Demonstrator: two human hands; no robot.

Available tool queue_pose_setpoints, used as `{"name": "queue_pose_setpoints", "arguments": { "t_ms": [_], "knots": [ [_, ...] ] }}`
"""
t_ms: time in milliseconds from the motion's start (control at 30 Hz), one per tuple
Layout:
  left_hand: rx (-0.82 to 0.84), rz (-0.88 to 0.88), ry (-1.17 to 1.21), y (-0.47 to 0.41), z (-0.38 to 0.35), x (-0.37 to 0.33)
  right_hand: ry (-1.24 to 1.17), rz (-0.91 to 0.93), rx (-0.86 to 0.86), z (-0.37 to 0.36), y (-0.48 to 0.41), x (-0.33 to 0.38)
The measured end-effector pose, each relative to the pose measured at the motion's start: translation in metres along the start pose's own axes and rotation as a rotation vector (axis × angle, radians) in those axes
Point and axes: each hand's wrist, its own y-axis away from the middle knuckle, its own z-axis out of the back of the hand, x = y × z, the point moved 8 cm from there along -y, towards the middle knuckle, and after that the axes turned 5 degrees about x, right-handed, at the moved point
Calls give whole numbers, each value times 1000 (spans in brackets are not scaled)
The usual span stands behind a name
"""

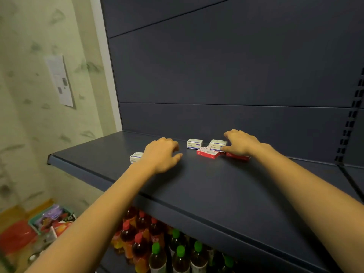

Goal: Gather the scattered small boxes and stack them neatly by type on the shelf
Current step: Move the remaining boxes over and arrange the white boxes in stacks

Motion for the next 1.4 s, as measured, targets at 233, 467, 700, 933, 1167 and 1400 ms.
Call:
{"name": "queue_pose_setpoints", "arguments": {
  "t_ms": [233, 467, 700, 933, 1167, 1400],
  "knots": [
    [10, -123, 13, -50, -15, 15, 21, -51, 64, -16, -29, -3],
    [95, -269, 65, -111, -29, 26, 91, -106, -32, 4, -20, -1],
    [246, -424, 89, -156, -58, 9, 11, -211, -137, 18, 21, 3],
    [297, -506, 83, -178, -82, 1, -28, -336, -199, 10, 65, 8],
    [7, -615, 215, -170, -28, -13, -47, -430, -254, 10, 109, -3],
    [-110, -789, 469, -116, 31, -75, -59, -538, -300, 33, 171, -29]
  ]
}}
